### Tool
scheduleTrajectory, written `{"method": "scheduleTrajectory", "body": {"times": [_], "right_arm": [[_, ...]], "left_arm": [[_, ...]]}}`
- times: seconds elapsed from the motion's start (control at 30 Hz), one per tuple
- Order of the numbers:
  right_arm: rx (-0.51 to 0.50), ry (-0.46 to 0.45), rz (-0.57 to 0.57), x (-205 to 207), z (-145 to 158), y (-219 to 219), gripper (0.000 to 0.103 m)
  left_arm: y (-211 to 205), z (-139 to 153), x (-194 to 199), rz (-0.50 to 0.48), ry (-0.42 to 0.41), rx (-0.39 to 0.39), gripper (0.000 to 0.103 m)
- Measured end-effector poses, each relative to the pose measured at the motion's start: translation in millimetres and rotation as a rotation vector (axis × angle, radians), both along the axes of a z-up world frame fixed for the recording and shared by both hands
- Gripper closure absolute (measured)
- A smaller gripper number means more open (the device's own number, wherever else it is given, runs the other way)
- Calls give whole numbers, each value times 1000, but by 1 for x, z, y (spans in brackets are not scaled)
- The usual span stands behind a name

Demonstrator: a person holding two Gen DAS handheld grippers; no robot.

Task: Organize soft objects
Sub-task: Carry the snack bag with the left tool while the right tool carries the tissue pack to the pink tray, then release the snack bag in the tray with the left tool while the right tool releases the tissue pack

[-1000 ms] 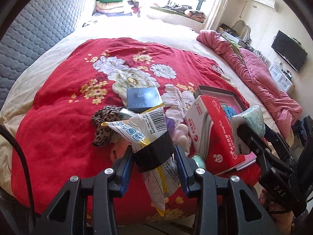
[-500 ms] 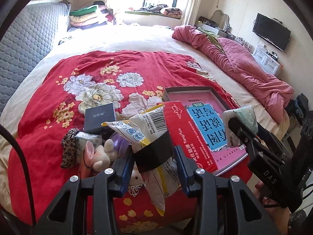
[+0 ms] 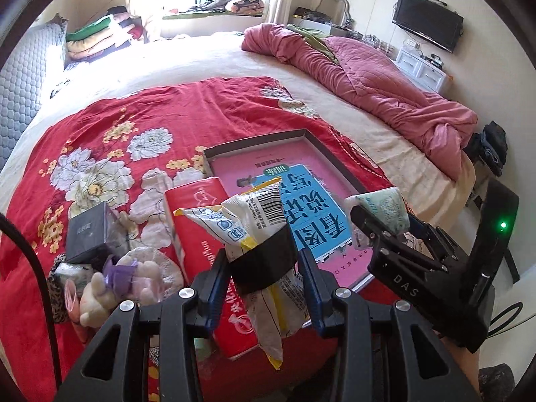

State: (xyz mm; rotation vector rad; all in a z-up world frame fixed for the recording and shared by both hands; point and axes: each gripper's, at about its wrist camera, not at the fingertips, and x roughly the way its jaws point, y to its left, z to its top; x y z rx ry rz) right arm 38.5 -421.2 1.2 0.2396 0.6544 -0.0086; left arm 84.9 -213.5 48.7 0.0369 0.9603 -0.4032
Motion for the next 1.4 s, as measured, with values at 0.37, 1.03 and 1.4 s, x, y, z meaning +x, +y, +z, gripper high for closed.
{"method": "scheduleTrajectory", "body": {"times": [0.37, 1.03, 1.4], "right_arm": [[-82, 149, -5, 12, -44, -17, 28], [-108, 226, 22, 22, -68, -18, 24], [-141, 141, -77, 10, -51, -32, 23]], "left_arm": [[-79, -43, 42, -173, 181, 129, 62], [-109, -90, 75, -176, 306, 229, 61], [-106, -82, 76, -172, 285, 197, 58]]}}
